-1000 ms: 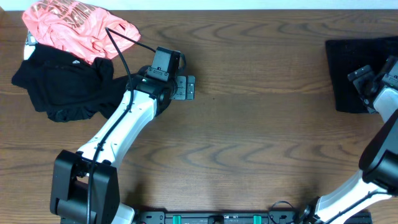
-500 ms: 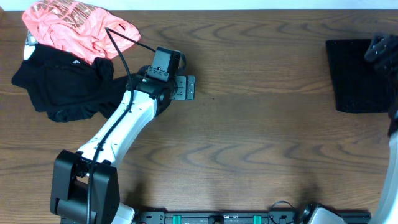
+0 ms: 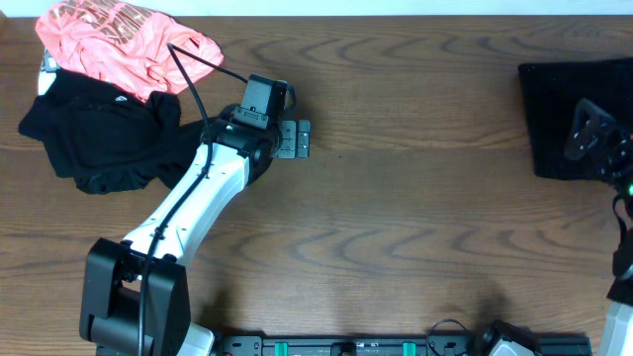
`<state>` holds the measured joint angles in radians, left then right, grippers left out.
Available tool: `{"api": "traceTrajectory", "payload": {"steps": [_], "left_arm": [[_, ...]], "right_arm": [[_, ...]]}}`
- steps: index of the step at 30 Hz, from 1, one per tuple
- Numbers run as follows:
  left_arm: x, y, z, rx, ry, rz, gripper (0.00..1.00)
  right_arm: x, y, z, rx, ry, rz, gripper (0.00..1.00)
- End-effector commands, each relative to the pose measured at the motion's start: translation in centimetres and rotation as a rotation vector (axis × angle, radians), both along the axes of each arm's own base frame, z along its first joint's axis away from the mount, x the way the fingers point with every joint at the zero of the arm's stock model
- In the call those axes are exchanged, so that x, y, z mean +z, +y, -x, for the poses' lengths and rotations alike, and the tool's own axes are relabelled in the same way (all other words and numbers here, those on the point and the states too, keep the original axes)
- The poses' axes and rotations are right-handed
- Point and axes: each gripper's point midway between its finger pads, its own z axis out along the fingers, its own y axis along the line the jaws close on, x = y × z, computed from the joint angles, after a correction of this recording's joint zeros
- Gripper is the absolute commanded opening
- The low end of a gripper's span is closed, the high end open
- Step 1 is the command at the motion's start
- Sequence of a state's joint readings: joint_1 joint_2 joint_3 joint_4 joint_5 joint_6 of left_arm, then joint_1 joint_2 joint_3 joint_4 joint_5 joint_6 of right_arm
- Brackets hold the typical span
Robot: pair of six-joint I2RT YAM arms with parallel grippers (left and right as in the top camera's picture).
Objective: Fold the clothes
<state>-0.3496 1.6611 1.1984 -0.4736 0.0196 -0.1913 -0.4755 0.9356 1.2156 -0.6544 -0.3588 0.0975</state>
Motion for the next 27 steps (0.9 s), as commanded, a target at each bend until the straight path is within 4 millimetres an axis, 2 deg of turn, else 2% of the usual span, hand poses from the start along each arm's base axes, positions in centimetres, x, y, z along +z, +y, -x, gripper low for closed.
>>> {"api": "traceTrajectory", "payload": {"steps": [1,11,22,24,27], "left_arm": [[-0.3,-0.1,0.1,0.009,0.009,0.002,0.98],[-0.3,-0.1,0.1,0.009,0.009,0.002,0.98],[-0.3,-0.1,0.1,0.009,0.010,0.002,0.98],[-0.3,-0.1,0.1,0.009,0.009,0.002,0.98],[-0.3,-0.1,0.1,0.009,0.009,0.002,0.98]], "right_arm": [[-0.6,0.1,0.3,0.000,0.032,0.014,0.99],[-5.2,1.1,2.1,0.007,0.226,-0.088,0.99],[-5.8,1.5,2.2,0.015,0.248,-0.134,0.99],[-6.3,-0.2,2.7,-0.039,0.286,-0.020,0.99],[-6.7,-0.8,3.2,-0.095,0.332,0.065,0.99]]}}
